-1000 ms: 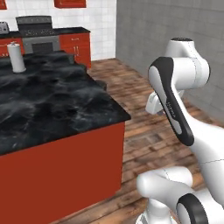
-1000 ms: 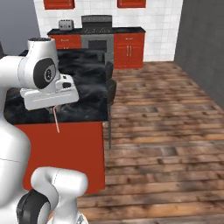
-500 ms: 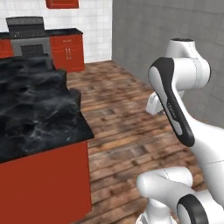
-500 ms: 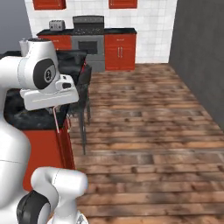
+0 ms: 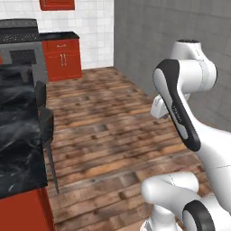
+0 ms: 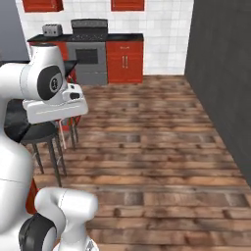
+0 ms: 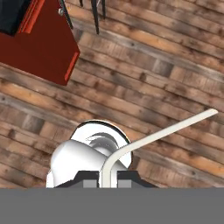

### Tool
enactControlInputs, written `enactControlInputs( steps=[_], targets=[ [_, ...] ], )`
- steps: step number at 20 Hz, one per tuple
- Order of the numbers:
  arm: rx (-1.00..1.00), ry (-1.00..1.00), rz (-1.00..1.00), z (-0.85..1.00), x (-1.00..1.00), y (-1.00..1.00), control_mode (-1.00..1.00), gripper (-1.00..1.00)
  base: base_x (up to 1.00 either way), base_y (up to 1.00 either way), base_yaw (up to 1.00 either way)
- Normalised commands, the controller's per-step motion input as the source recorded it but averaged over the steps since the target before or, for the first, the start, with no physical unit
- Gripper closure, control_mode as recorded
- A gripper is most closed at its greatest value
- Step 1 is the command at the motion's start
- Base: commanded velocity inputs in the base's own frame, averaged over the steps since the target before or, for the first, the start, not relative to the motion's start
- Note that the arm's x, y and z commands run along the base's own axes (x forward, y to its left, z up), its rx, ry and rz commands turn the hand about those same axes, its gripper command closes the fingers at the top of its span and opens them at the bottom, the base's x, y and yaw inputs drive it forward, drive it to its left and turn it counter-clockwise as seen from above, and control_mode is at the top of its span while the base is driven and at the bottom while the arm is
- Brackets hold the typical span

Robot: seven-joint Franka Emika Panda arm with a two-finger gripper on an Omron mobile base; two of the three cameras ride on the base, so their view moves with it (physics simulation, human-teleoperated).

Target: Take a straw from the drawer in front and place it inside the glass cup on the dining counter.

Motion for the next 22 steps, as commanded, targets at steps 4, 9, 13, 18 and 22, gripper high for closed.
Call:
enactControlInputs(
  steps=[4,9,13,18,22],
  targets=[
    [0.00,0.00,0.00,0.00,0.00,0.00,1.00,1.00,1.00,-0.87,0.23],
    [0.00,0.00,0.00,0.00,0.00,0.00,1.00,1.00,1.00,-0.73,0.31],
    [0.00,0.00,0.00,0.00,0.00,0.00,1.00,1.00,1.00,-0.60,0.39],
    [0.00,0.00,0.00,0.00,0.00,0.00,1.00,1.00,1.00,-0.56,0.44],
    [0.00,0.00,0.00,0.00,0.00,0.00,1.00,1.00,1.00,-0.58,0.46]
  ],
)
